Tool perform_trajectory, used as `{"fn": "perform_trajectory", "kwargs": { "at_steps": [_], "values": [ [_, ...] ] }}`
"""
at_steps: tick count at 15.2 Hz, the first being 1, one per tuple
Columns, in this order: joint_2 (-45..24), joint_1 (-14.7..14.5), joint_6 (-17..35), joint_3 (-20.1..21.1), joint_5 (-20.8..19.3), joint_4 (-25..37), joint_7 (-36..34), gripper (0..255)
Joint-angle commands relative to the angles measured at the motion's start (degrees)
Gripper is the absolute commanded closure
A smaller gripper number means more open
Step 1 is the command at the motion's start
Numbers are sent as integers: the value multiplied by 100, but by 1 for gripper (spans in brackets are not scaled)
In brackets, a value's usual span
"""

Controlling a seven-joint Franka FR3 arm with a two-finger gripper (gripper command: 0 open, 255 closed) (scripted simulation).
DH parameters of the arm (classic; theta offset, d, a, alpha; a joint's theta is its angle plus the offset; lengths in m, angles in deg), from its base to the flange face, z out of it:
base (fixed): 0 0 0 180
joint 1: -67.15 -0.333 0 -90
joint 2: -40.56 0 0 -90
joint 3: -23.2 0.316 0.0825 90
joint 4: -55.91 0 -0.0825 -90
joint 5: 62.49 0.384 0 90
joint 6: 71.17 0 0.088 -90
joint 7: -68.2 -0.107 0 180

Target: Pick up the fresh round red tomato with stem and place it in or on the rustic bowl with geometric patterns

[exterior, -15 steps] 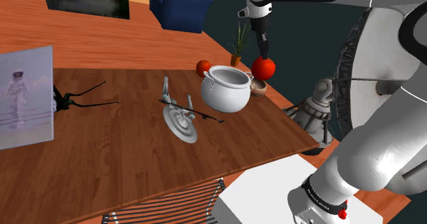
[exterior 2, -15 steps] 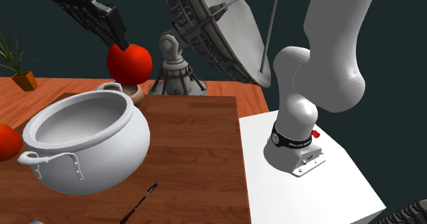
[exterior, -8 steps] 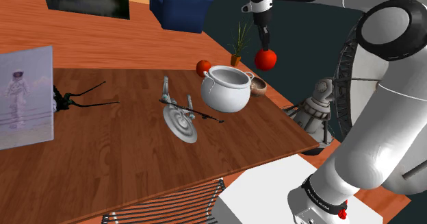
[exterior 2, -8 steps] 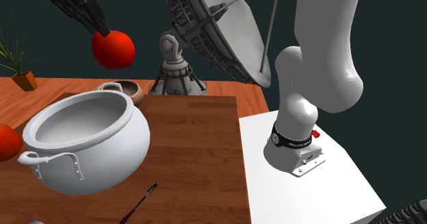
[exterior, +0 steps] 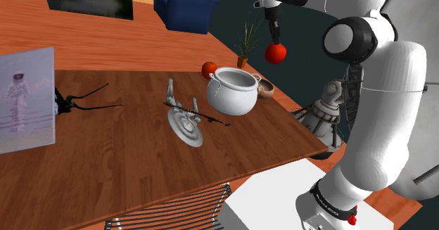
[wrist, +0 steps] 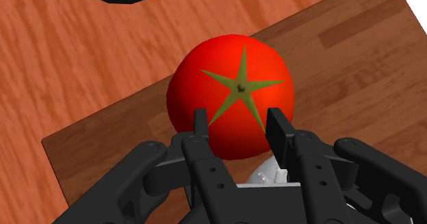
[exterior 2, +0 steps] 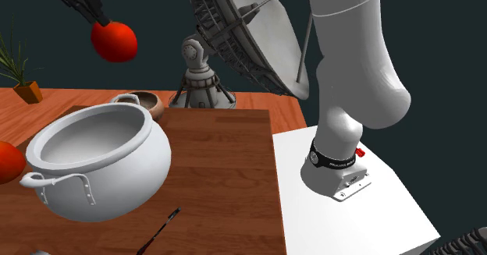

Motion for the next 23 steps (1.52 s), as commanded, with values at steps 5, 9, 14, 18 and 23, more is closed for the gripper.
{"fn": "perform_trajectory", "kwargs": {
  "at_steps": [5, 9, 14, 18, 23],
  "values": [
    [80, 59, 460, 3, 15, -539, -116, 255],
    [192, 59, 789, 16, 15, -1009, -261, 255],
    [276, 64, 1171, 29, 12, -1508, -425, 255],
    [309, 70, 1461, 36, 8, -1853, -547, 255],
    [312, 79, 1807, 42, 0, -2231, -689, 255]
  ]
}}
